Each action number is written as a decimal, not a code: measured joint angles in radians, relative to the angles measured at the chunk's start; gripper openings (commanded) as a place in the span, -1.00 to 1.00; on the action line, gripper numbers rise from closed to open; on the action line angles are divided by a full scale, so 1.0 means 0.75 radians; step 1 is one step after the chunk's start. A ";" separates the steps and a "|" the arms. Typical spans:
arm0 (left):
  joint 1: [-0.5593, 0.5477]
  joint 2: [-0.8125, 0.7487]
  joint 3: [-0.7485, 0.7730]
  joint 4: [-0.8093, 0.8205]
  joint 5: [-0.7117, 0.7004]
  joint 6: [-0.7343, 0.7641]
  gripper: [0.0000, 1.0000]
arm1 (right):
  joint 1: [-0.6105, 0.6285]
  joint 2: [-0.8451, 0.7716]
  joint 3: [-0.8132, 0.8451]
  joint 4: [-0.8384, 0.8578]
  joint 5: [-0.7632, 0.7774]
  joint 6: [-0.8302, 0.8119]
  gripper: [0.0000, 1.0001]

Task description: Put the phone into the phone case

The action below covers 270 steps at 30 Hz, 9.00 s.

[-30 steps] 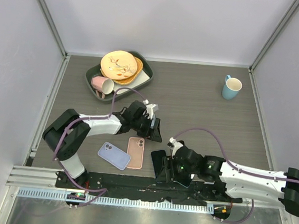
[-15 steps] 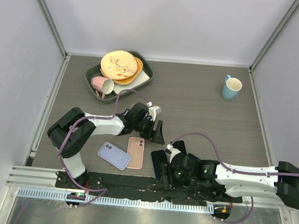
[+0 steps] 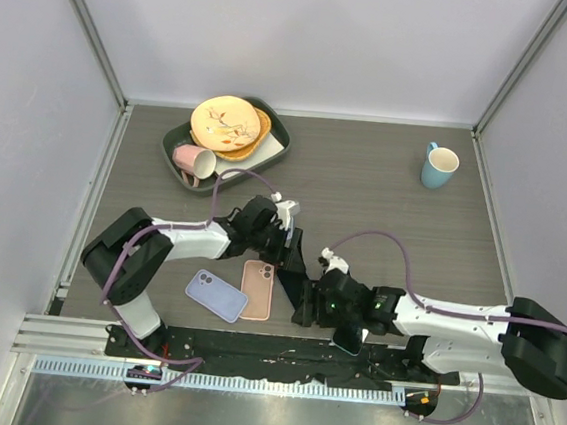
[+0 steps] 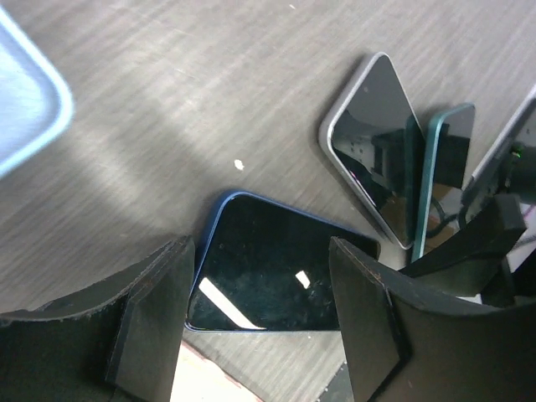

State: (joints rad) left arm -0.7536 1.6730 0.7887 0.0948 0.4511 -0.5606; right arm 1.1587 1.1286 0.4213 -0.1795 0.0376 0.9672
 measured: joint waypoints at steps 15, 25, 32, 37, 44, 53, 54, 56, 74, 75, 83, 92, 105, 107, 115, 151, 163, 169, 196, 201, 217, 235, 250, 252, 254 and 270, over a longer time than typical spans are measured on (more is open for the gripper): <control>0.026 -0.039 -0.013 -0.017 -0.177 -0.021 0.38 | -0.525 0.032 0.019 0.057 -0.057 -0.316 0.33; 0.122 -0.116 -0.115 0.011 -0.176 -0.145 0.39 | -0.588 0.032 0.011 0.125 -0.099 -0.343 0.33; 0.135 -0.120 -0.116 -0.001 -0.178 -0.150 0.36 | -0.623 0.038 -0.008 0.136 -0.099 -0.343 0.31; 0.139 -0.069 -0.092 0.041 -0.125 -0.159 0.34 | -0.626 0.091 -0.008 0.222 -0.128 -0.341 0.28; 0.178 -0.033 -0.100 0.143 -0.098 -0.193 0.27 | -0.656 0.158 -0.051 0.416 -0.167 -0.301 0.26; 0.231 -0.026 -0.258 0.495 -0.075 -0.275 0.05 | -0.709 0.185 -0.106 0.600 -0.235 -0.266 0.26; 0.232 -0.028 -0.269 0.510 -0.073 -0.282 0.04 | -0.712 0.185 -0.106 0.602 -0.241 -0.267 0.26; 0.232 -0.033 -0.281 0.518 -0.071 -0.289 0.01 | -0.714 0.181 -0.109 0.607 -0.248 -0.271 0.25; 0.157 -0.183 -0.330 0.525 0.241 -0.317 -0.82 | -0.709 0.210 -0.112 0.686 -0.377 -0.310 0.25; 0.164 -0.183 -0.330 0.499 0.220 -0.313 -0.88 | -0.709 0.207 -0.112 0.684 -0.377 -0.311 0.25; 0.141 -0.187 -0.222 0.278 0.159 -0.210 -1.00 | -0.709 0.150 -0.109 0.613 -0.368 -0.356 0.29; 0.106 -0.371 -0.158 -0.042 -0.022 -0.063 -1.00 | -0.709 0.018 0.049 0.413 -0.340 -0.464 0.33; 0.160 -0.820 -0.157 -0.268 -0.199 0.015 -1.00 | -0.718 -0.139 0.237 0.258 -0.312 -0.555 0.83; 0.207 -0.865 -0.160 -0.251 -0.163 -0.013 -1.00 | -0.730 -0.155 0.237 0.256 -0.327 -0.555 0.85; 0.439 -0.977 -0.332 0.133 0.173 -0.287 -1.00 | -0.813 -0.191 0.242 0.314 -0.571 -0.538 0.85; 0.548 -0.794 -0.547 1.356 0.618 -1.016 -0.99 | -0.834 -0.002 0.241 1.125 -1.088 0.028 -0.36; 0.550 -0.851 -0.548 1.216 0.594 -0.919 -1.00 | -0.817 0.051 0.242 1.137 -1.101 0.042 -0.57; 0.553 -0.888 -0.550 1.111 0.579 -0.894 -0.82 | -0.812 0.067 0.244 1.166 -1.131 0.028 -0.98; 0.553 -1.065 -0.160 -0.486 -0.268 -0.068 0.79 | -0.806 0.051 0.362 0.387 -0.821 -0.372 -0.98; 0.553 -1.068 -0.118 -0.612 -0.396 -0.035 0.79 | -0.821 0.039 0.361 0.326 -0.772 -0.396 -0.98; 0.433 -0.504 0.106 -0.767 -0.692 0.014 0.69 | -1.033 -0.002 0.311 0.189 -0.739 -0.465 -0.98; 0.405 0.060 0.264 -0.518 -0.712 0.100 -0.31 | -1.147 -0.008 0.232 0.167 -0.752 -0.522 -0.98; 0.317 0.108 0.309 -0.481 -0.770 0.103 -1.00 | -1.168 -0.076 0.232 0.095 -0.764 -0.545 -0.98; 0.231 0.108 0.315 -0.483 -0.751 0.060 -1.00 | -1.171 -0.105 0.234 0.083 -0.765 -0.549 -0.99; 0.147 0.108 0.318 -0.483 -0.727 0.017 -1.00 | -1.173 -0.132 0.238 0.068 -0.765 -0.550 -0.99; -0.038 0.104 0.300 -0.480 -0.704 -0.175 -0.02 | -1.176 -0.208 0.271 -0.010 -0.761 -0.564 -0.99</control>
State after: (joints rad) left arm -0.7818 1.7508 1.0134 -0.2653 -0.0772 -0.6922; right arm 0.2768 0.9730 0.6247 -0.1871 -0.5331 0.5446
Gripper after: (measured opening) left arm 0.197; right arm 0.147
